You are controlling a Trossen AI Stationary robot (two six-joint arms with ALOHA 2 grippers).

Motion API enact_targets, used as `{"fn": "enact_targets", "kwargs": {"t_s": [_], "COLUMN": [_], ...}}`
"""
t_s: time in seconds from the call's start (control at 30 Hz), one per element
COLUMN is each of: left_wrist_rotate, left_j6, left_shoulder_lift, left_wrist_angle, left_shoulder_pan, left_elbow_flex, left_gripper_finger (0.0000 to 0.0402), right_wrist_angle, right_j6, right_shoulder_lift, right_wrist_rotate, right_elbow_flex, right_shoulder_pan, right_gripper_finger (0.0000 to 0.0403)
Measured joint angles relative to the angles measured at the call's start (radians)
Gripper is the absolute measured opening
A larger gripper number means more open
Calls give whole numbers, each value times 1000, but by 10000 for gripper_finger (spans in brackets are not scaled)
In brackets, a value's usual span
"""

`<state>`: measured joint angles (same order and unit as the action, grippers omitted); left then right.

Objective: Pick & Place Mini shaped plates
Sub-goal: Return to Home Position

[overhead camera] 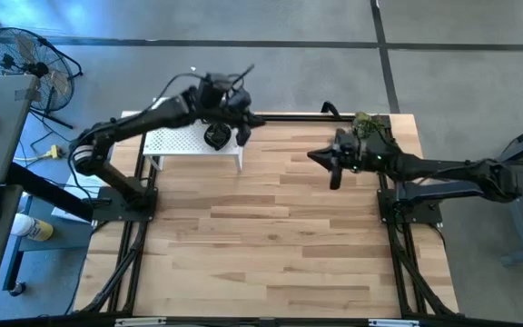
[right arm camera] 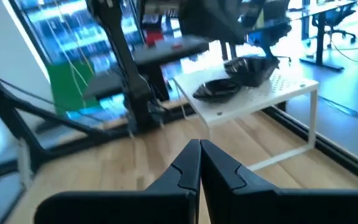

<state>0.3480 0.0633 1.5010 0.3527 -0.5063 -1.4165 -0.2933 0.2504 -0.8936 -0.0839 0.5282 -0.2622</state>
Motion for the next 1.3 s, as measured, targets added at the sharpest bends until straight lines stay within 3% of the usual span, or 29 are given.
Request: {"fn": "enact_targets", "kwargs": {"t_s": [0.23, 0.4, 0.67, 0.93, 1.3], "left_wrist_rotate": [-151, -247, -286, -284, -285], "left_j6": [117, 129, 155, 204, 248], "left_shoulder_lift": [-60, -109, -147, -159, -125], "left_wrist_angle": [-257, -309, -475, -463, -462], "left_shoulder_pan": [122, 179, 241, 300, 352], "left_elbow_flex": [186, 260, 374, 398, 395], "left_gripper_finger": [1, 1, 1, 1, 1], "right_wrist_angle": [-91, -64, 36, 52, 57], "right_j6": [90, 49, 37, -50, -71], "right_shoulder_lift": [215, 369, 552, 602, 592], "right_wrist_rotate": [38, 89, 182, 246, 239], "right_elbow_flex": [-183, -250, -325, -348, -348], "right_shoulder_pan": [0, 0, 0, 0, 0], "right_gripper_finger": [2, 2, 3, 4, 7]}}
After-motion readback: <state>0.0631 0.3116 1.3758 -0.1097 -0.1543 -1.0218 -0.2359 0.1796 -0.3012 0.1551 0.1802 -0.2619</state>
